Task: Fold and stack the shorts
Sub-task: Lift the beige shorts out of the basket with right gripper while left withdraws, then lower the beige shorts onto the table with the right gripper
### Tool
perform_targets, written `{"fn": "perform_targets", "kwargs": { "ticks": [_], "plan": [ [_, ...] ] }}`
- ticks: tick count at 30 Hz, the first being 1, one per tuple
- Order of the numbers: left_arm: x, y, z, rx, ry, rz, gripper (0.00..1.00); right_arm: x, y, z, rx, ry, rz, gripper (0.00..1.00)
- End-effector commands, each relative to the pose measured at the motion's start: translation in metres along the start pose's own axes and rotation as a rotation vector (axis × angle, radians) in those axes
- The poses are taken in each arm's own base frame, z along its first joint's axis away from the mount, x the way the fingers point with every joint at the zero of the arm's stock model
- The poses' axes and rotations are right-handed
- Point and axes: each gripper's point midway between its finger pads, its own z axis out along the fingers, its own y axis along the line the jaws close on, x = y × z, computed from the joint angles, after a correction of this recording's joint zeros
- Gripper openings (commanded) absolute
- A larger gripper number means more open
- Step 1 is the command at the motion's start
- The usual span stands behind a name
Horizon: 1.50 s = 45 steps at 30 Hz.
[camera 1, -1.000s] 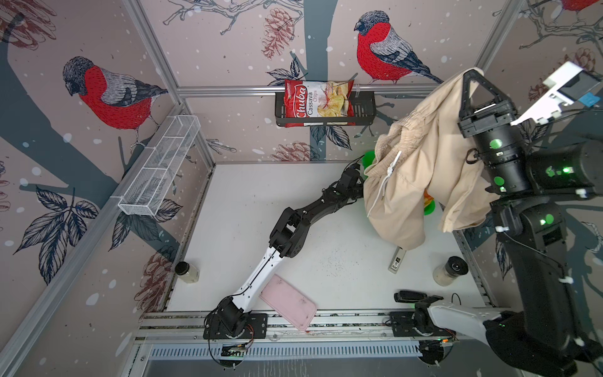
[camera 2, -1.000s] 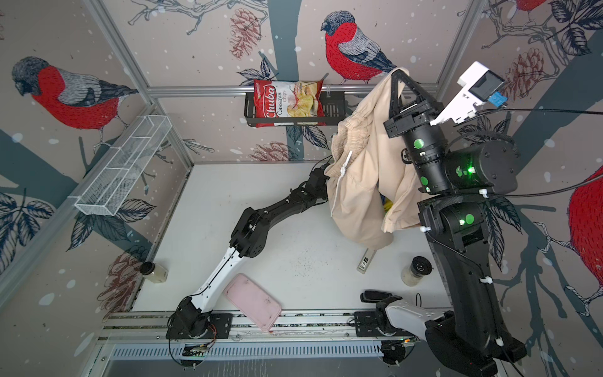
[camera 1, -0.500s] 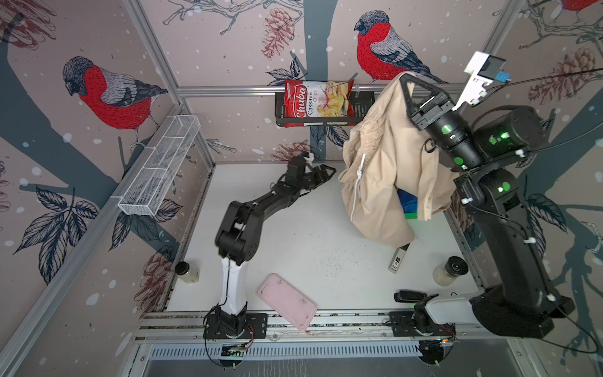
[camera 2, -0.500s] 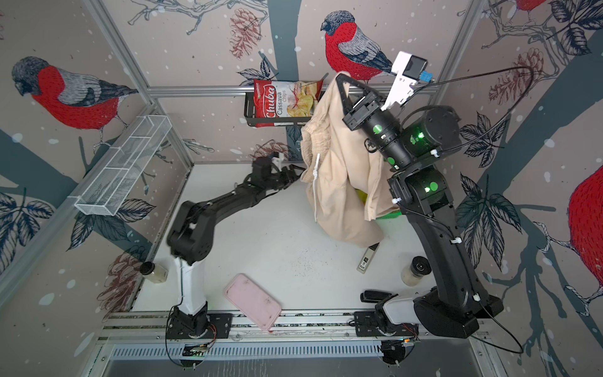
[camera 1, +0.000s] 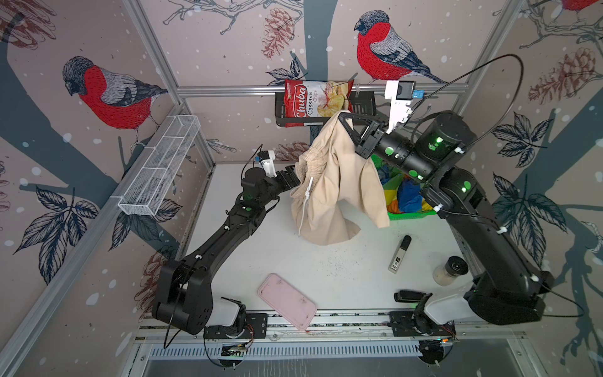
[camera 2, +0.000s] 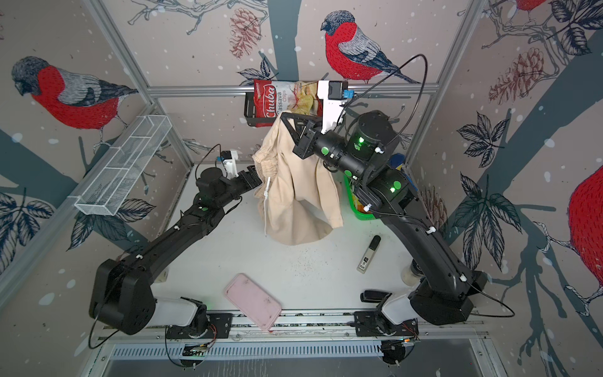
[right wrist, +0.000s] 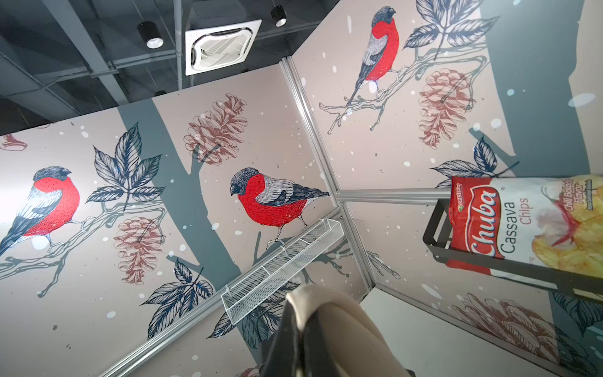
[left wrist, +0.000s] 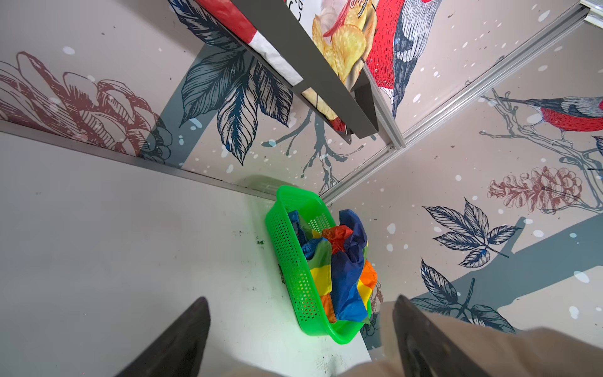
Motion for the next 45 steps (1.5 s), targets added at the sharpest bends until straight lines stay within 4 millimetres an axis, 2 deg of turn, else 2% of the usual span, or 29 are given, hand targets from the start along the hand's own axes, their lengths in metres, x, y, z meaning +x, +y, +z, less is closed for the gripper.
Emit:
{"fn": "perform_targets", "kwargs": {
  "ticks": [1,3,5,8,10,13,15,17,19,21,23,26,28,31,34,36,38,41,43,45],
  "plan": [
    [0.012,-0.005,-0.002,0.059,0.037,-0.040,0.83,-0.025,-0.002,-0.014,0.064,-0.086,-0.077,0.00],
    [0.017,-0.004,-0.004,0.065,0.050,-0.063,0.77,-0.029,-0.011,-0.016,0.115,-0.115,-0.113,0.00],
    [0.018,0.003,-0.010,0.037,0.050,-0.080,0.75,-0.024,-0.023,-0.008,0.160,-0.124,-0.163,0.00],
    [0.010,0.027,-0.026,-0.072,0.012,-0.115,0.72,0.004,-0.059,0.026,0.240,-0.084,-0.197,0.00],
    [0.002,0.048,-0.041,-0.168,-0.024,-0.143,0.66,0.033,-0.090,0.059,0.274,-0.025,-0.199,0.00],
    [-0.011,0.087,-0.075,-0.355,-0.114,-0.193,0.55,0.089,-0.140,0.116,0.311,0.080,-0.200,0.00],
    [-0.017,0.110,-0.102,-0.472,-0.185,-0.213,0.49,0.139,-0.176,0.155,0.346,0.162,-0.213,0.02],
    [-0.020,0.125,-0.123,-0.539,-0.234,-0.230,0.49,0.183,-0.206,0.178,0.382,0.232,-0.217,0.18],
    [-0.018,0.134,-0.136,-0.583,-0.252,-0.220,0.53,0.220,-0.233,0.185,0.446,0.295,-0.224,0.54],
    [-0.011,0.137,-0.138,-0.594,-0.231,-0.206,0.59,0.237,-0.249,0.180,0.497,0.334,-0.219,0.76],
    [0.004,0.145,-0.133,-0.590,-0.184,-0.217,0.64,0.245,-0.254,0.170,0.522,0.357,-0.218,0.84],
    [0.034,0.164,-0.120,-0.598,-0.090,-0.243,0.65,0.239,-0.249,0.145,0.561,0.350,-0.245,0.87],
    [0.056,0.173,-0.106,-0.602,-0.018,-0.241,0.65,0.235,-0.242,0.119,0.595,0.358,-0.271,0.88],
    [0.086,0.176,-0.082,-0.594,0.081,-0.230,0.63,0.243,-0.234,0.072,0.635,0.408,-0.276,0.88],
    [0.107,0.177,-0.060,-0.566,0.162,-0.242,0.62,0.273,-0.231,0.020,0.659,0.509,-0.236,0.89],
    [0.116,0.179,-0.048,-0.561,0.199,-0.246,0.62,0.306,-0.227,-0.010,0.659,0.592,-0.189,0.90],
    [0.124,0.181,-0.037,-0.569,0.233,-0.243,0.62,0.339,-0.220,-0.029,0.632,0.660,-0.153,0.91],
    [0.133,0.183,-0.026,-0.571,0.265,-0.265,0.60,0.378,-0.205,-0.031,0.576,0.708,-0.124,0.92],
    [0.135,0.185,-0.027,-0.588,0.265,-0.278,0.59,0.399,-0.197,-0.019,0.531,0.740,-0.139,0.92],
    [0.134,0.189,-0.037,-0.636,0.249,-0.273,0.59,0.425,-0.196,-0.004,0.512,0.807,-0.180,0.92]
  ]
}}
